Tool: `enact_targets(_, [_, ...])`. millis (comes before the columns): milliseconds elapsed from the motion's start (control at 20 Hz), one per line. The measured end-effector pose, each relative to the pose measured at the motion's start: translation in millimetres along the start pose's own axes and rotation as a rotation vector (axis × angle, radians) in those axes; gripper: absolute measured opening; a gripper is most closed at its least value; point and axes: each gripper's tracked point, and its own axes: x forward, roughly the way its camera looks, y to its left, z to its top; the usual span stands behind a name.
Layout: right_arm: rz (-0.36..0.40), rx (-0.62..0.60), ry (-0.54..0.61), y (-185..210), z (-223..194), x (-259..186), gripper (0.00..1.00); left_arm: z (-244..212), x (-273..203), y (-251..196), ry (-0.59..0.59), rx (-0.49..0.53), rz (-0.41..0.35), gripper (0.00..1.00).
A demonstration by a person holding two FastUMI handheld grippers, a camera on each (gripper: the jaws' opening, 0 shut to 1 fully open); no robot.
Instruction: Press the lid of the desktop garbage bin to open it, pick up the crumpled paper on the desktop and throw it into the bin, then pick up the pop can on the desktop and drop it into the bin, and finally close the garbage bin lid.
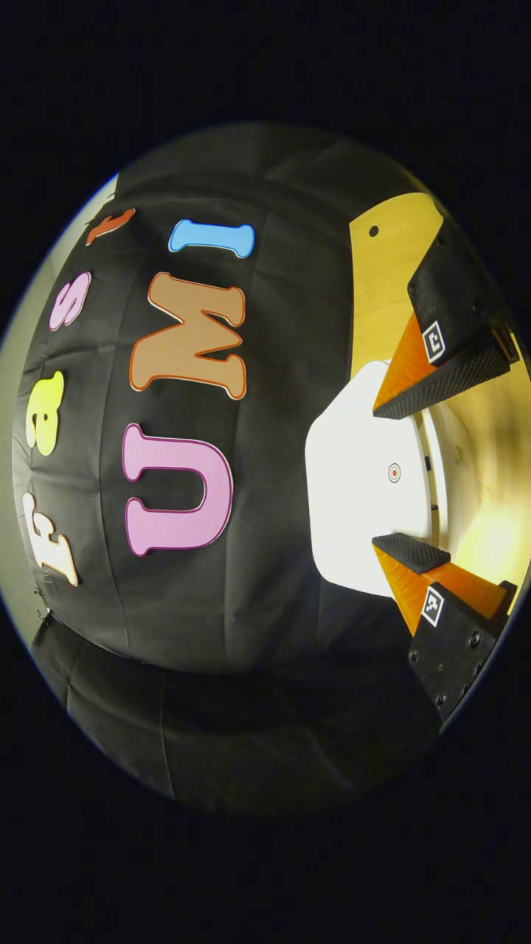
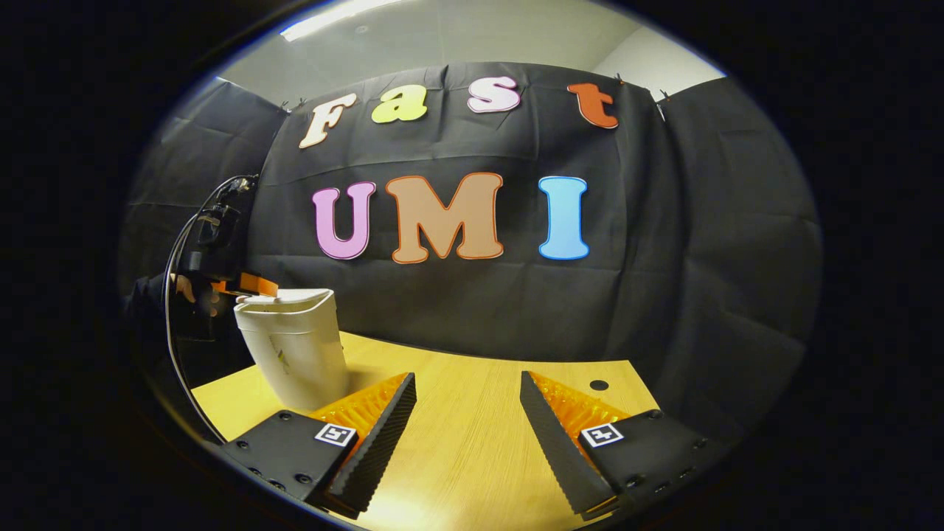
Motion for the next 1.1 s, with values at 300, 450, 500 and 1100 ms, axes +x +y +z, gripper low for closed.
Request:
enact_targets(300, [0.046, 0.008, 0.027, 12.7, -8.9, 8.0, 0.95, -13.9, 5.8, -5.5, 0.019, 0.010, -0.004, 0.94])
enact_targets(450, [0.061, 0.006, 0.042, 17.6, -12.8, 12.3, 0.95, -20.3, 9.3, -6.6, 0.029, 0.015, -0.008, 0.94])
enact_targets(500, [0.064, 0.009, 0.045, 18.5, -13.8, 11.7, 0.98, -22.3, 8.2, -10.1, 0.024, 0.020, -0.020, 0.94])
enact_targets(1100, [0.101, 0.000, -0.156, -22.2, 53.8, -40.1, 0.95, 67.6, -87.5, -84.4, -0.369, 0.032, -0.060, 0.93])
